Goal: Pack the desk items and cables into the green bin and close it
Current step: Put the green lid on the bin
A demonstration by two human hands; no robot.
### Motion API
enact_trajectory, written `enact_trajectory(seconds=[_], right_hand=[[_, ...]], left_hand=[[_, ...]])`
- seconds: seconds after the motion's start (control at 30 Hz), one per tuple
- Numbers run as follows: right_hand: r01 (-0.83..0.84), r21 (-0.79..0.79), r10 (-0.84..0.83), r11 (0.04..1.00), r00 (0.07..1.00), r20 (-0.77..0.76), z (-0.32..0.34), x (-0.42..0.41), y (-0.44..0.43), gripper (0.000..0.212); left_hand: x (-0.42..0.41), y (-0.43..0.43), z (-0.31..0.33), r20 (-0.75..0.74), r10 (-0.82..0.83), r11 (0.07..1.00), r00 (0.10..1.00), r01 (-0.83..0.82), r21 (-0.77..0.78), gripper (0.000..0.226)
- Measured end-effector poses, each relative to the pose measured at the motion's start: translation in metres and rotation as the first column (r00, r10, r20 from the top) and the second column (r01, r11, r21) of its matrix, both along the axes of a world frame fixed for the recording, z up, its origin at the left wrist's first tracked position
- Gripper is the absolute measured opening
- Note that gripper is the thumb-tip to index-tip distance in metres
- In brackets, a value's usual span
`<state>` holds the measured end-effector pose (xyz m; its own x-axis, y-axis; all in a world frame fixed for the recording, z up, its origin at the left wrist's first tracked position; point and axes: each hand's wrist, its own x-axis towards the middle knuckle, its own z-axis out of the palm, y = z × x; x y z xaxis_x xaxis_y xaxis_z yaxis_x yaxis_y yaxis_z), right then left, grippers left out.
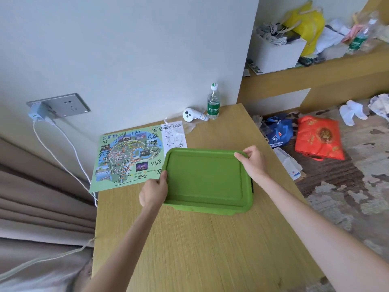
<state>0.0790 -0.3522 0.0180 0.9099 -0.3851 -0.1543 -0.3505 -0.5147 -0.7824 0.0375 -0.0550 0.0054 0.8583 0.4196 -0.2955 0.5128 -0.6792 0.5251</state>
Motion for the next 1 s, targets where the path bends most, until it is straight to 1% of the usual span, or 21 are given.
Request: enact_trajectory(seconds=[0.07, 0.13, 0.23, 0.3, 0.37, 0.43, 0.5, 0.57, 0.67, 0.8, 0.93, 1.0], right_hand=[[-0.013, -0.013, 0.013, 1.000, 1.000, 0.008, -0.003, -0.002, 0.000, 0.038], [-0.011, -0.029, 0.012, 1.000, 0.999, 0.038, -0.003, -0.006, 0.000, 0.032], [-0.008, -0.072, 0.013, 0.997, 0.997, 0.072, -0.005, -0.019, -0.003, 0.025], [-0.030, -0.097, 0.032, 0.995, 0.999, 0.024, -0.008, -0.031, -0.005, 0.029], [-0.072, -0.102, 0.066, 0.992, 0.996, -0.056, -0.014, -0.041, -0.007, 0.038], [-0.115, -0.078, 0.105, 0.990, 0.987, -0.119, -0.019, -0.049, -0.009, 0.043], [-0.140, -0.044, 0.132, 0.989, 0.980, -0.148, -0.023, -0.057, -0.010, 0.045], [-0.151, -0.013, 0.148, 0.988, 0.979, -0.142, -0.026, -0.064, -0.011, 0.045], [-0.104, 0.068, 0.112, 0.992, 0.986, -0.120, -0.025, -0.066, -0.008, 0.048], [-0.076, 0.123, 0.090, 0.990, 0.989, -0.118, -0.021, -0.066, -0.003, 0.050], [-0.045, 0.114, 0.057, 0.993, 0.993, -0.105, -0.016, -0.068, 0.001, 0.053], [-0.030, 0.113, 0.041, 0.993, 0.994, -0.100, -0.014, -0.069, 0.004, 0.056]], left_hand=[[-0.008, 0.000, -0.003, 0.025, 0.021, 0.998, 0.999, -0.020, -0.052, 0.061], [-0.009, -0.001, -0.003, 0.038, 0.040, 0.991, 0.998, -0.035, -0.129, 0.057], [-0.005, 0.000, -0.003, 0.002, 0.042, 0.981, 0.999, -0.041, -0.192, 0.051], [0.000, 0.002, -0.002, 0.002, -0.001, 0.978, 1.000, 0.001, -0.210, 0.051], [0.006, 0.004, -0.002, 0.018, -0.028, 0.969, 0.999, 0.032, -0.246, 0.053], [0.010, 0.004, -0.001, 0.034, -0.031, 0.955, 0.999, 0.039, -0.294, 0.056], [0.011, 0.004, -0.001, 0.043, -0.036, 0.936, 0.998, 0.048, -0.348, 0.057], [0.010, 0.005, 0.000, 0.037, -0.042, 0.913, 0.998, 0.053, -0.405, 0.061], [0.010, 0.010, 0.001, 0.028, -0.071, 0.883, 0.997, 0.076, -0.464, 0.064], [0.009, 0.009, 0.000, 0.030, -0.116, 0.896, 0.993, 0.117, -0.428, 0.059], [0.011, 0.014, 0.002, 0.055, -0.222, 0.940, 0.974, 0.229, -0.251, 0.054], [0.012, 0.018, 0.004, 0.058, -0.245, 0.939, 0.968, 0.252, -0.233, 0.052]])
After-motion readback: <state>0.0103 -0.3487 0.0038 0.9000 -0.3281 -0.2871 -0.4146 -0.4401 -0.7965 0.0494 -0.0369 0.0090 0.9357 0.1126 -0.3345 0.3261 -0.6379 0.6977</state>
